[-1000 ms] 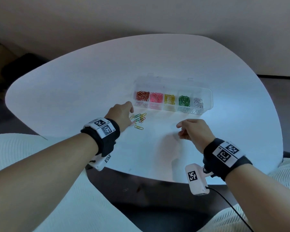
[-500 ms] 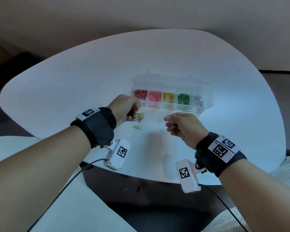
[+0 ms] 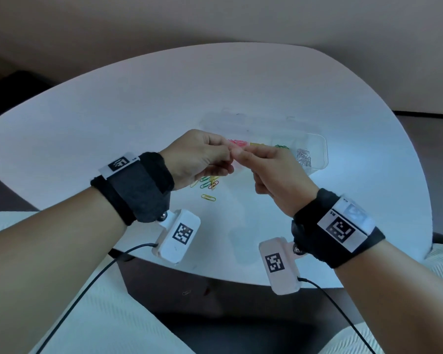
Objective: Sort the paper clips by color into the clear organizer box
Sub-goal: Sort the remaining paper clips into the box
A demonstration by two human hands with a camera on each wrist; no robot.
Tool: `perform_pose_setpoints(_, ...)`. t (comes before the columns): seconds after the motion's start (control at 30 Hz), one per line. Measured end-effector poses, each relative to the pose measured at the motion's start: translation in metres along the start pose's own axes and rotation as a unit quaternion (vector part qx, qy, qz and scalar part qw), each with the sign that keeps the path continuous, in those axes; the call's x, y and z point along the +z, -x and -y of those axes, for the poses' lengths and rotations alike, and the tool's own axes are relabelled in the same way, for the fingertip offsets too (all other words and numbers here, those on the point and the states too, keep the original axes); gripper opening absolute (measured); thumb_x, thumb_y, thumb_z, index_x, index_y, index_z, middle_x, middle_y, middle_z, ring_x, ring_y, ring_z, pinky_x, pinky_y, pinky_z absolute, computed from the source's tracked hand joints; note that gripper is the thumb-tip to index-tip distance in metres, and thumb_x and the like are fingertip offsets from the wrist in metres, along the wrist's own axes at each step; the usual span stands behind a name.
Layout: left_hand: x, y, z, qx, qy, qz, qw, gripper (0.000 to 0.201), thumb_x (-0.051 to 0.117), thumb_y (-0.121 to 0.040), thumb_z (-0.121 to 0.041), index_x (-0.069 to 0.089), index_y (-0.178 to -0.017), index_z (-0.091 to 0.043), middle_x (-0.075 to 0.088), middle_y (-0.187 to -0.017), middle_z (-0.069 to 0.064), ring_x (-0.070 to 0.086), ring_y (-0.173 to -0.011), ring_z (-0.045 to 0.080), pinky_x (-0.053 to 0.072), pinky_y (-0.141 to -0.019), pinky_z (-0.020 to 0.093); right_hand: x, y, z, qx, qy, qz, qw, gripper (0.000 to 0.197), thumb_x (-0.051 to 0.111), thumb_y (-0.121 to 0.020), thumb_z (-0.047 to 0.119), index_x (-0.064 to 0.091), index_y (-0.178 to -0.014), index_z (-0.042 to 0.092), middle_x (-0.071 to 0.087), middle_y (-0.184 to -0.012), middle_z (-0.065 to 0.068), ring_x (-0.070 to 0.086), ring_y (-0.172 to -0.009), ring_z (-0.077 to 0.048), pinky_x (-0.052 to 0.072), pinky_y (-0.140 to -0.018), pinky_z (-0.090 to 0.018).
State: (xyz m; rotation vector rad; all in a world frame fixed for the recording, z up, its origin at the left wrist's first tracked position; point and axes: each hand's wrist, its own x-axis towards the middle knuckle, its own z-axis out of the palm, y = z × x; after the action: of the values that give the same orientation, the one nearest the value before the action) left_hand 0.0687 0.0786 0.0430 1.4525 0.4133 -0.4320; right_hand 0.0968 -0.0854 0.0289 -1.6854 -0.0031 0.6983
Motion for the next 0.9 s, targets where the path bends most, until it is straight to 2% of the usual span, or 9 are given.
perform_pose_setpoints(0.17, -0.005, 0.001, -0.003, 0.013, -0.008, 0.005, 1.0, 0.025, 0.063, -0.085, 0.008, 0.059, -0.107, -0.001, 0.064, -0.058, 0.0, 0.065, -0.063, 0.021, 0.059, -0.067, 0.025, -0.004, 0.0, 0.0, -0.033, 0.078, -0.032, 0.996, 0.017, 0.075, -0.083, 0.029, 0.076, -0.08, 0.012, 0.028, -0.046, 0.005, 0.022, -0.042, -0.014, 0.021, -0.044, -0.023)
perform_pose_setpoints(0.33, -0.008, 0.0, -0.007, 0.023, -0.029, 0.013, 0.999, 0.033, 0.064, -0.08, 0.013, 0.058, -0.108, -0.002, 0.064, -0.056, -0.001, 0.066, -0.059, 0.021, 0.058, -0.064, 0.027, -0.006, 0.001, 0.004, -0.089, 0.154, -0.093, 0.98, 0.01, 0.068, -0.089, 0.016, 0.072, -0.082, 0.022, 0.03, -0.046, 0.009, 0.025, -0.047, -0.011, 0.024, -0.047, -0.025)
perform_pose_setpoints(0.47, -0.013, -0.002, -0.009, 0.034, -0.101, 0.002, 0.994, 0.025, 0.061, -0.081, 0.01, 0.066, -0.101, -0.004, 0.061, -0.065, 0.007, 0.063, -0.057, 0.018, 0.059, -0.069, 0.028, -0.009, -0.003, 0.007, -0.11, 0.145, -0.142, 0.973, 0.009, 0.07, -0.088, 0.02, 0.073, -0.081, 0.025, 0.04, -0.061, -0.007, 0.031, -0.054, -0.018, 0.026, -0.052, -0.028)
perform_pose_setpoints(0.53, -0.016, -0.003, -0.01, 0.042, -0.148, -0.028, 0.988, 0.017, 0.057, -0.082, 0.003, 0.071, -0.088, -0.005, 0.063, -0.068, 0.009, 0.061, -0.058, 0.016, 0.057, -0.065, 0.025, -0.008, -0.007, 0.009, -0.063, 0.101, -0.164, 0.979, 0.013, 0.067, -0.087, 0.019, 0.07, -0.076, 0.023, 0.037, -0.056, -0.004, 0.028, -0.049, -0.016, 0.025, -0.049, -0.027)
perform_pose_setpoints(0.6, -0.018, -0.006, -0.012, 0.024, -0.143, -0.059, 0.988, 0.016, 0.052, -0.082, -0.002, 0.065, -0.074, -0.002, 0.057, -0.059, 0.007, 0.058, -0.057, 0.02, 0.051, -0.055, 0.024, -0.008, -0.011, 0.012, 0.005, -0.047, -0.134, 0.99, 0.023, 0.053, -0.087, 0.014, 0.054, -0.064, 0.018, 0.026, -0.052, 0.003, 0.017, -0.048, -0.015, 0.017, -0.046, -0.024)
perform_pose_setpoints(0.67, -0.021, -0.007, -0.013, -0.023, -0.051, -0.067, 0.996, 0.02, 0.043, -0.08, -0.002, 0.052, -0.063, -0.005, 0.044, -0.056, 0.005, 0.048, -0.051, 0.021, 0.037, -0.048, 0.024, -0.008, -0.015, 0.014, 0.062, -0.177, -0.087, 0.978, 0.02, 0.037, -0.083, 0.013, 0.039, -0.063, 0.017, 0.016, -0.059, 0.002, 0.009, -0.052, -0.016, 0.01, -0.047, -0.026)
perform_pose_setpoints(0.73, -0.024, -0.008, -0.016, -0.072, 0.063, -0.042, 0.995, 0.021, 0.033, -0.077, -0.004, 0.042, -0.059, -0.012, 0.035, -0.056, 0.002, 0.037, -0.047, 0.018, 0.025, -0.047, 0.024, -0.009, -0.019, 0.011, 0.094, -0.22, -0.071, 0.968, 0.02, 0.034, -0.084, 0.012, 0.039, -0.065, 0.017, 0.017, -0.06, 0.002, 0.012, -0.048, -0.014, 0.01, -0.045, -0.024)
perform_pose_setpoints(0.8, -0.025, -0.011, -0.015, -0.084, 0.109, -0.034, 0.99, 0.021, 0.033, -0.078, -0.006, 0.043, -0.061, -0.013, 0.035, -0.057, 0.001, 0.034, -0.046, 0.016, 0.022, -0.044, 0.022, -0.01, -0.024, 0.003, 0.1, -0.185, -0.103, 0.972, 0.02, 0.044, -0.088, 0.011, 0.047, -0.07, 0.016, 0.022, -0.053, 0.004, 0.015, -0.046, -0.013, 0.012, -0.043, -0.023)
perform_pose_setpoints(0.9, -0.021, -0.019, -0.007, -0.036, 0.003, -0.085, 0.996, 0.022, 0.045, -0.084, -0.002, 0.062, -0.072, -0.008, 0.047, -0.061, 0.003, 0.037, -0.046, 0.014, 0.027, -0.042, 0.02, -0.015, -0.032, -0.007, 0.024, 0.046, -0.18, 0.982, 0.013, 0.062, -0.089, 0.017, 0.068, -0.078, 0.014, 0.039, -0.043, 0.012, 0.032, -0.041, -0.01, 0.028, -0.043, -0.021)
